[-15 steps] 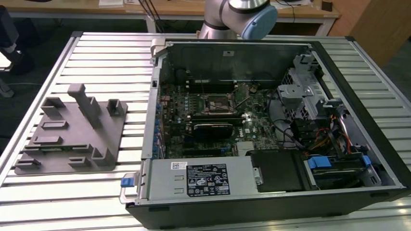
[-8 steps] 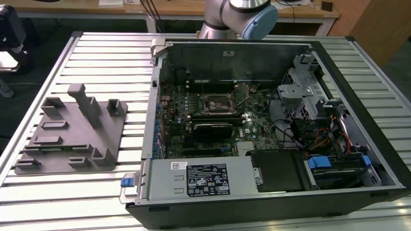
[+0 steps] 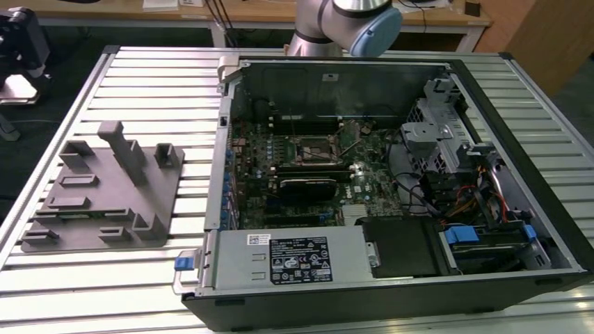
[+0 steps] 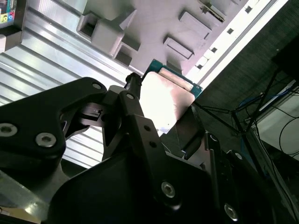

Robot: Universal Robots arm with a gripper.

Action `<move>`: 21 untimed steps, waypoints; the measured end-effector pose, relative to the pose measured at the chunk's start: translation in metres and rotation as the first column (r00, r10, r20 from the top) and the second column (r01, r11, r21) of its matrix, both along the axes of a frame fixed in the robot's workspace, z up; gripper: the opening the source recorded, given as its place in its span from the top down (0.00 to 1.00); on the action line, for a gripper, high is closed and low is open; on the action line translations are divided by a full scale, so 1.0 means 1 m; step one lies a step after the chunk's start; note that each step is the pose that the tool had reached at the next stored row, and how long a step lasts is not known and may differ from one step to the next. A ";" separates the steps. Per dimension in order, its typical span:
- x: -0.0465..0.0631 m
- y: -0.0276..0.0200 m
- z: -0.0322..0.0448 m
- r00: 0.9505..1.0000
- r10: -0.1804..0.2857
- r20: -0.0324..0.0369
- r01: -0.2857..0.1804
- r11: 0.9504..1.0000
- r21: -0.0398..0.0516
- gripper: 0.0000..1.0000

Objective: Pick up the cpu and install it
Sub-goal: 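Pick up the cpu and move it towards the insertion slot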

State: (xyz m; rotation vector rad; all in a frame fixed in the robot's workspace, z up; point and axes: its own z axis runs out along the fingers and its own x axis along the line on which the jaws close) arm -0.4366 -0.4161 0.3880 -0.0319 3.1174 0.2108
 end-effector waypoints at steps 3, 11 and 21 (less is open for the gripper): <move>0.004 0.0000 0.0000 1.000 0.000 -0.001 0.000 1.000 -0.001 0.45; 0.016 0.0003 0.0000 1.000 0.000 -0.004 0.000 1.000 -0.002 0.45; 0.028 0.0005 0.0000 1.000 0.000 -0.007 0.000 1.000 -0.003 0.45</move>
